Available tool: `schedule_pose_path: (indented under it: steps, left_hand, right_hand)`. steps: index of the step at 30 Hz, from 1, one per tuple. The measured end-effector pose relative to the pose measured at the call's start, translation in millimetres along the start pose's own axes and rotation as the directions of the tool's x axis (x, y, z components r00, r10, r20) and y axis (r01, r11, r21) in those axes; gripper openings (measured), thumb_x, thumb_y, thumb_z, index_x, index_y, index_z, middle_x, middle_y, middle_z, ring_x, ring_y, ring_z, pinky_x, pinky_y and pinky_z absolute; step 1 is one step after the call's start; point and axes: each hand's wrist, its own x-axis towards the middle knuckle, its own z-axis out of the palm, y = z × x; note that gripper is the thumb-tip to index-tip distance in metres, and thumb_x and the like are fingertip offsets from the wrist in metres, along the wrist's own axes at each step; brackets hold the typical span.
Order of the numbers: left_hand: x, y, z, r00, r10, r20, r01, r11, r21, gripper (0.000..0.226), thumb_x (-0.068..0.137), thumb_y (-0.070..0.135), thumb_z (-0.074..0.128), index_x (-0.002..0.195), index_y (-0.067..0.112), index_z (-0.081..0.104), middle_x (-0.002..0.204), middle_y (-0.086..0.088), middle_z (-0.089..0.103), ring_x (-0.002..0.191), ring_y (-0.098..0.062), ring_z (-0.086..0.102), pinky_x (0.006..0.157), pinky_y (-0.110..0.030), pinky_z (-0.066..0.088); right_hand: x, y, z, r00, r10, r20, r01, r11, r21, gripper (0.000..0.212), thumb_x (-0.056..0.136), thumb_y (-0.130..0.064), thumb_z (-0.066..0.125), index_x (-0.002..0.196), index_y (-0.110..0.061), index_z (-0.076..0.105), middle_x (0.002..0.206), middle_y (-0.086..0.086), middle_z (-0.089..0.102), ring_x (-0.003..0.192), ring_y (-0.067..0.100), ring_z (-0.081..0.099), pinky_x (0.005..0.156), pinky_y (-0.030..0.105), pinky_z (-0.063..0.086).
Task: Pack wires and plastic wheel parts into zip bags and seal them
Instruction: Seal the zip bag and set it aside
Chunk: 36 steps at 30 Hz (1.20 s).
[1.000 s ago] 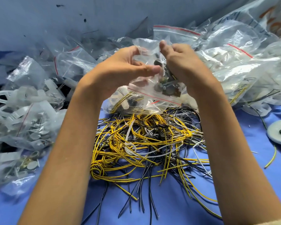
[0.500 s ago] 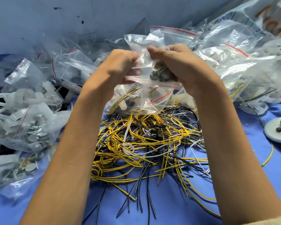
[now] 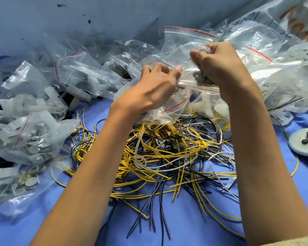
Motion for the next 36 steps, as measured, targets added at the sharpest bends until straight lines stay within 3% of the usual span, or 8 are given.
schedule_pose_path:
  steps: [3, 8, 12, 18, 24, 28, 33, 36]
  left_hand:
    - [0.8, -7.6, 0.8, 0.998, -0.018, -0.068, 0.030, 0.982, 0.188, 0.038, 0.098, 0.051, 0.021, 0.085, 0.024, 0.045, 0.091, 0.008, 0.030, 0.107, -0.015, 0.030, 0.098, -0.039, 0.024]
    - [7.7, -19.3, -11.0, 0.977, -0.053, -0.206, 0.163, 0.810, 0.563, 0.042, 0.092, 0.046, 0.037, 0.090, 0.013, 0.063, 0.111, -0.015, 0.054, 0.104, -0.031, 0.045, 0.082, -0.039, 0.037]
    - [4.6, -21.2, -15.0, 0.970, -0.028, -0.243, 0.153, 0.845, 0.512, 0.024, 0.080, 0.033, 0.062, 0.098, 0.018, 0.067, 0.100, -0.007, 0.067, 0.100, -0.033, 0.059, 0.078, -0.033, 0.042]
    - [-2.1, -19.3, -13.8, 0.993, -0.056, -0.108, 0.102, 0.866, 0.490, 0.047, 0.075, 0.009, 0.052, 0.120, 0.021, 0.052, 0.109, -0.005, 0.063, 0.106, -0.031, 0.054, 0.093, -0.042, 0.046]
    - [-3.8, -11.4, -21.6, 0.999, 0.038, -0.003, -0.033, 0.906, 0.422, 0.058, 0.072, 0.012, 0.054, 0.129, 0.014, 0.045, 0.124, -0.007, 0.052, 0.112, -0.030, 0.050, 0.096, -0.039, 0.043]
    - [-8.5, 0.0, -30.7, 0.990, 0.144, -0.002, -0.134, 0.926, 0.352, 0.071, 0.071, 0.015, 0.059, 0.139, 0.019, 0.041, 0.132, 0.000, 0.051, 0.109, -0.019, 0.052, 0.089, -0.024, 0.037]
    - [-14.0, 5.5, -40.9, 0.978, 0.207, -0.005, -0.187, 0.898, 0.399, 0.067, 0.074, 0.023, 0.064, 0.138, 0.025, 0.044, 0.134, -0.002, 0.050, 0.122, -0.021, 0.047, 0.100, -0.028, 0.039]
    - [-16.4, 7.5, -47.5, 0.980, 0.197, -0.042, -0.169, 0.917, 0.361, 0.065, 0.072, 0.016, 0.061, 0.134, 0.028, 0.048, 0.129, 0.004, 0.056, 0.084, -0.003, 0.054, 0.073, -0.006, 0.037]
  right_hand:
    - [-4.4, -4.0, 0.0, 1.000, 0.010, 0.020, -0.010, 1.000, 0.013, 0.037, 0.088, -0.026, 0.064, 0.058, -0.017, 0.045, 0.041, -0.005, 0.043, 0.034, 0.010, 0.044, 0.040, 0.019, 0.038]
    - [-4.3, -5.2, 1.2, 1.000, 0.003, -0.013, -0.002, 1.000, 0.011, 0.033, 0.083, -0.017, 0.067, 0.058, -0.018, 0.045, 0.042, -0.005, 0.046, 0.033, 0.009, 0.044, 0.040, 0.019, 0.039]
    - [-7.4, -8.8, 1.0, 0.998, 0.027, 0.049, -0.029, 0.999, 0.032, 0.025, 0.084, 0.001, 0.056, 0.066, -0.015, 0.047, 0.054, 0.003, 0.046, 0.032, 0.005, 0.045, 0.039, 0.016, 0.039]
    - [-9.8, -7.6, -3.3, 0.980, 0.083, 0.180, -0.063, 0.991, -0.115, 0.018, 0.089, -0.002, 0.052, 0.100, 0.007, 0.064, 0.068, 0.009, 0.049, 0.032, 0.000, 0.043, 0.038, 0.011, 0.035]
    - [-13.9, -4.9, 0.7, 0.921, 0.121, 0.370, 0.017, 0.937, -0.348, 0.023, 0.085, -0.020, 0.060, 0.095, -0.003, 0.071, 0.080, 0.010, 0.064, 0.068, 0.016, 0.049, 0.063, 0.027, 0.035]
    - [-18.0, -4.3, 13.6, 0.888, 0.198, 0.415, 0.012, 0.892, -0.451, 0.021, 0.085, -0.025, 0.062, 0.083, -0.004, 0.067, 0.073, 0.009, 0.061, 0.064, 0.016, 0.049, 0.063, 0.028, 0.036]
    - [-24.1, -14.9, 13.0, 0.836, 0.101, 0.539, -0.134, 0.991, 0.023, 0.012, 0.085, -0.007, 0.064, 0.097, -0.008, 0.063, 0.072, -0.003, 0.066, 0.061, 0.003, 0.062, 0.055, 0.014, 0.047]
    - [-26.1, -14.5, 14.9, 0.823, 0.099, 0.559, -0.229, 0.959, 0.168, 0.043, 0.085, 0.004, 0.062, 0.125, -0.002, 0.047, 0.099, 0.011, 0.066, 0.062, 0.004, 0.067, 0.058, 0.012, 0.052]
